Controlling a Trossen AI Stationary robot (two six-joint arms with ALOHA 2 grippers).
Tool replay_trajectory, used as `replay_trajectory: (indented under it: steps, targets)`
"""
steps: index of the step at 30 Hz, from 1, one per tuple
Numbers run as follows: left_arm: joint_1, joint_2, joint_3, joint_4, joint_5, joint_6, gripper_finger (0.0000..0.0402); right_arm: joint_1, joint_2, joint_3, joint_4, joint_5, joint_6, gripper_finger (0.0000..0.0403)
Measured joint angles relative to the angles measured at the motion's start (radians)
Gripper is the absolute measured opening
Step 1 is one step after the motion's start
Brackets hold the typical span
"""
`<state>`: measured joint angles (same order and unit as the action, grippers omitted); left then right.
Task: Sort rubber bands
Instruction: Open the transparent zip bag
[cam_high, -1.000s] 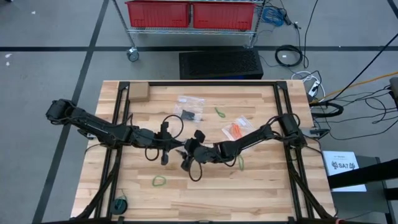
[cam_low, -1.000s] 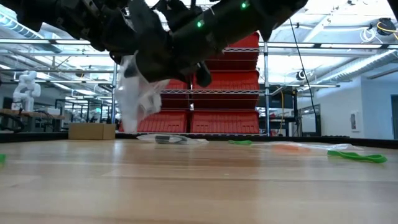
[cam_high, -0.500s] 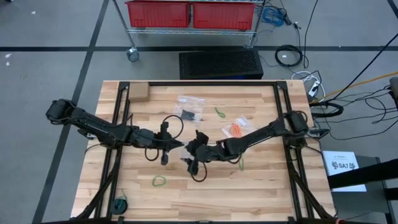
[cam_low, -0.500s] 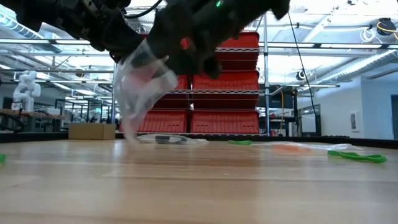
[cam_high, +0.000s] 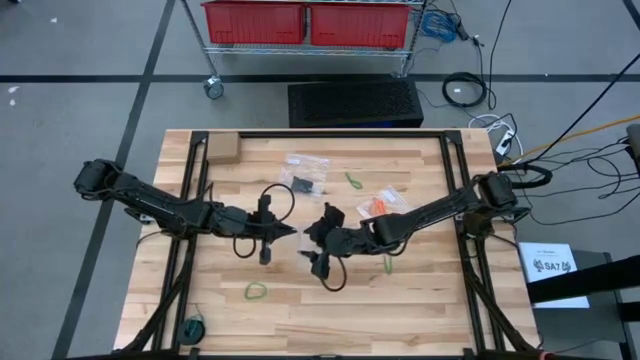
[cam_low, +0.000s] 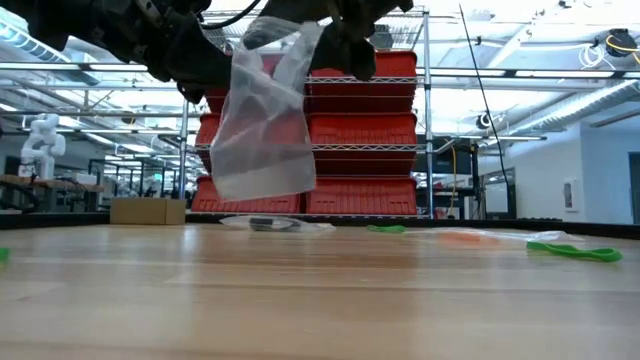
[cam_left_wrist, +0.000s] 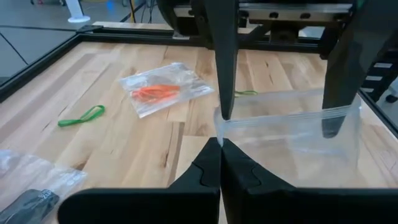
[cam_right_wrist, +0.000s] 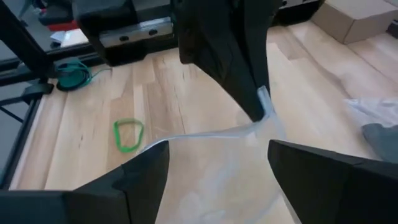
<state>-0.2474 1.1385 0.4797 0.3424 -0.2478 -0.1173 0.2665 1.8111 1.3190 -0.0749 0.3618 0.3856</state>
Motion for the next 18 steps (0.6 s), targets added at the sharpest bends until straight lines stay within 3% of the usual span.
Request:
replay_trajectory:
  steps: [18]
  targets:
    - [0.0,0.0,0.0,0.0,0.007,-0.001,0.0,-0.004,-0.028,0.0,-0.119,0.01,0.053,0.0304]
